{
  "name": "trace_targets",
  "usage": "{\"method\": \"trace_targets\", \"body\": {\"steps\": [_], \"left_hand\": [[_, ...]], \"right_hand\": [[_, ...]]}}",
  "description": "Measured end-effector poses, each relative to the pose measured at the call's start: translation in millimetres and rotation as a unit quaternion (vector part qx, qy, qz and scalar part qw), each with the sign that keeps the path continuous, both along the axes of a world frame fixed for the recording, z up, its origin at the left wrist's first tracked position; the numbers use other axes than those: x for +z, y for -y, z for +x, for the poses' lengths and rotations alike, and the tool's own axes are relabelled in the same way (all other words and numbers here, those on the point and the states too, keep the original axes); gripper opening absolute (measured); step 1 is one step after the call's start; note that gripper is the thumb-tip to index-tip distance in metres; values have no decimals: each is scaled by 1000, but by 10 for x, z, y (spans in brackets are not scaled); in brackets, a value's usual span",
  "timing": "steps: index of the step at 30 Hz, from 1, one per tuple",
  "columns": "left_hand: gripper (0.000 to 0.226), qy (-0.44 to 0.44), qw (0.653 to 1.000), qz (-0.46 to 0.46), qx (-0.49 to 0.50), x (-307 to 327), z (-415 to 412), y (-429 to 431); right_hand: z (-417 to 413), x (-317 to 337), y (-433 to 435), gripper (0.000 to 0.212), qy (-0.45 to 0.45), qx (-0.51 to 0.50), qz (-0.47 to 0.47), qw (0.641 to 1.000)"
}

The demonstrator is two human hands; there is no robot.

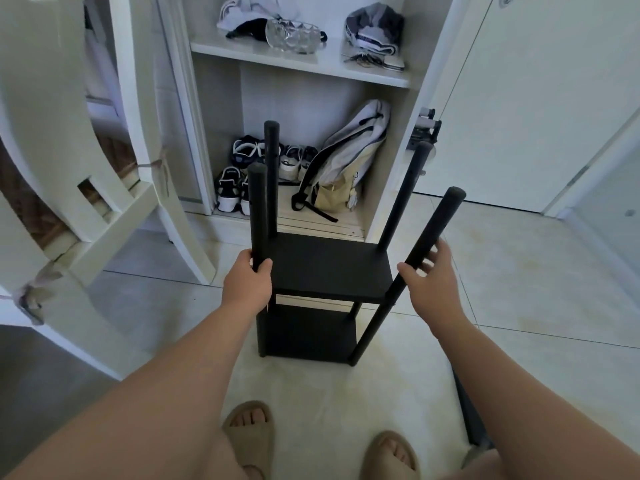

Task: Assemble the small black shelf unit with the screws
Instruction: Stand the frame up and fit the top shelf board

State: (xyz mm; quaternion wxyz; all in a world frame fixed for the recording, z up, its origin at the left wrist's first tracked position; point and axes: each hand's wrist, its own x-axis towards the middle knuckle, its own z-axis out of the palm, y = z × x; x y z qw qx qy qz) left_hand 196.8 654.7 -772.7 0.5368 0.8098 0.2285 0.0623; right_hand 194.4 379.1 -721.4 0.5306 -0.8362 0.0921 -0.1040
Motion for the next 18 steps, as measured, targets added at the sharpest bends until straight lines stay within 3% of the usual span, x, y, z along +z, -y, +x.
{"method": "trace_targets", "body": {"steps": [4,9,13,18], "left_hand": [[40,0,1000,-1,-3,7,-23,-28],[39,-1,1000,10,-6,0,-9,-39],[40,-6,1000,12,-3,-8,11,-36],[47,-30,999,-24,17,58,-23,46]], "right_hand": [[120,-203,30,47,-59,-4,31,998],[180,-263,71,30,-50,-26,-21,998],[158,-284,104,25,-34,-28,-63,997],[109,-272,148,31,-41,-10,-51,998]]}}
